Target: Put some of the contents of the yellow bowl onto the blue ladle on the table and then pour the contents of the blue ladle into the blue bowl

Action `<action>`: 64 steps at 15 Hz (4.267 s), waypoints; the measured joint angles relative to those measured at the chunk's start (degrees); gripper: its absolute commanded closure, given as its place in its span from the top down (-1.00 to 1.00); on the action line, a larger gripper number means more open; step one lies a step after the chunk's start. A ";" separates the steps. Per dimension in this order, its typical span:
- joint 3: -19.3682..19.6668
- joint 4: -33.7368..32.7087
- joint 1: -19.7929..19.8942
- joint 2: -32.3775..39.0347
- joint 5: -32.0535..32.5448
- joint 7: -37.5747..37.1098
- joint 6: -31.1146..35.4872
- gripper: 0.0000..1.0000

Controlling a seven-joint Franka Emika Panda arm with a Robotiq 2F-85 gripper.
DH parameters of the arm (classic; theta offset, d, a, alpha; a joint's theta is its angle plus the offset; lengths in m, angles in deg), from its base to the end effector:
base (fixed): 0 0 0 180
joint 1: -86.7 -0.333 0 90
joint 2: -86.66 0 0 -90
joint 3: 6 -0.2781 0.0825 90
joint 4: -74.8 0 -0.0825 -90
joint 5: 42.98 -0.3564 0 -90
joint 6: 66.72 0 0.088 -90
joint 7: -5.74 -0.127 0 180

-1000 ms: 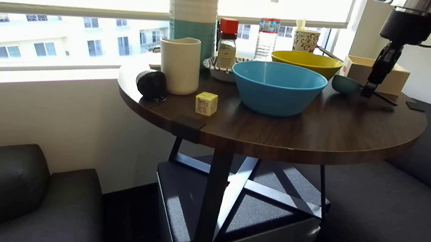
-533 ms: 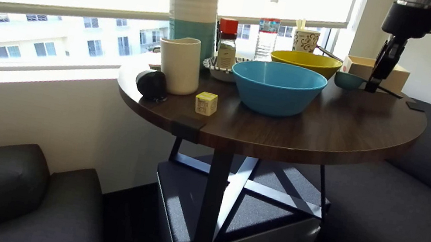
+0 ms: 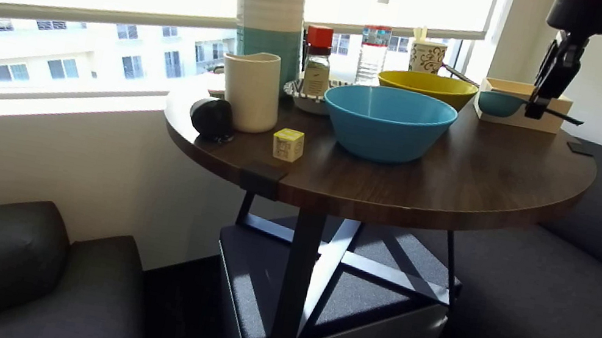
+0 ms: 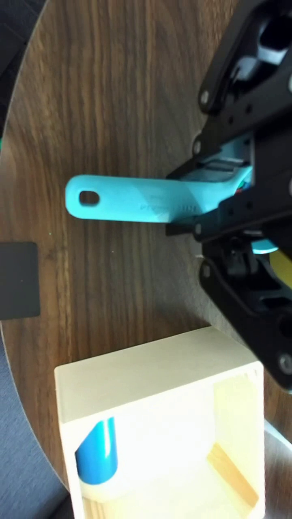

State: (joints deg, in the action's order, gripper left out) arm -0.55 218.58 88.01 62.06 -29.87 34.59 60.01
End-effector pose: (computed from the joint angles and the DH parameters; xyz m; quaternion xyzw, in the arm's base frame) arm 0.4113 -0.0592 0.4040 0.9619 0.2541 0.0397 0.0924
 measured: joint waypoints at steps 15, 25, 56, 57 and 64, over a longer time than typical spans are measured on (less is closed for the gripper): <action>-5.17 -7.11 -7.39 -1.33 -1.24 -1.79 -8.67 -0.88; -5.63 -15.00 -13.57 5.16 -14.89 1.21 -15.68 -0.88; -1.63 -30.22 -1.90 21.65 -53.86 5.76 -40.44 -0.88; -1.62 -30.22 -1.63 21.77 -54.67 5.75 -40.68 -0.88; -0.92 -30.22 0.27 22.43 -60.16 5.74 -43.91 -0.88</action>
State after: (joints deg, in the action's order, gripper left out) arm -1.48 188.36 88.28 84.50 -90.03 40.32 16.10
